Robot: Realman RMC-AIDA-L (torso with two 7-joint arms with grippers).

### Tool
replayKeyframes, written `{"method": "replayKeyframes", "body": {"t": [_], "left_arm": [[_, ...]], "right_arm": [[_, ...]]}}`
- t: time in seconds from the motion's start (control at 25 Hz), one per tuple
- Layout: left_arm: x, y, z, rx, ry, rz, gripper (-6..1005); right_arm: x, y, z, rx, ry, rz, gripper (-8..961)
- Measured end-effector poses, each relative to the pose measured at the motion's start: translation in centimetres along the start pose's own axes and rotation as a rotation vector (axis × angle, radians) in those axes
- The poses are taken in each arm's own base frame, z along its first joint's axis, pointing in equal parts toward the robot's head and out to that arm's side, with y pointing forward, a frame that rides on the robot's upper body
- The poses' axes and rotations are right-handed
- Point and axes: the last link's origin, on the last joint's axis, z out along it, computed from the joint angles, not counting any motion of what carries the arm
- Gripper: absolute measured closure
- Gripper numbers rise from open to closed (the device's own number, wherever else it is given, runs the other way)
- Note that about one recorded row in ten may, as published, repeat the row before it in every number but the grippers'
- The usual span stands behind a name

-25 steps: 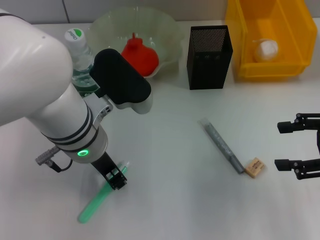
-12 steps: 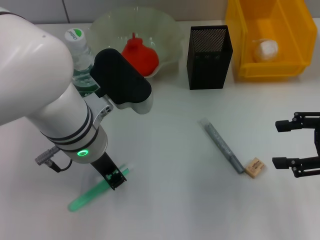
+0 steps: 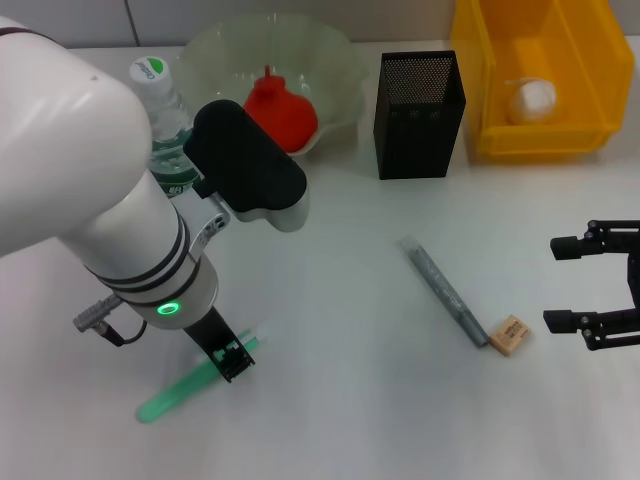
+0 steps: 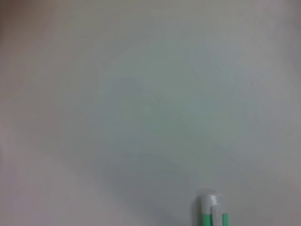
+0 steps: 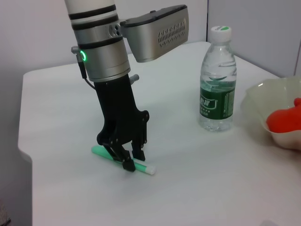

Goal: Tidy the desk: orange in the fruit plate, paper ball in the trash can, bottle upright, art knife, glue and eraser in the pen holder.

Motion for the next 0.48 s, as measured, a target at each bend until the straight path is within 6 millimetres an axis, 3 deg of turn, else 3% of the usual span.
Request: {"method": "replayKeyframes", "body": {"t": [0.28,0.48], "left_arm": [[-0.01,0.35,0.22,0.001,-0.007,0.022,795],[0.36,0.4,-0.68,0.007,0.037,0.022,804]], "right_arm": [[0.0,-0.11,0.06,0.003,-0.002,0.002,242],[0.06,-0.23,-0.01,0.014,-0.004,0.006,243]]}}
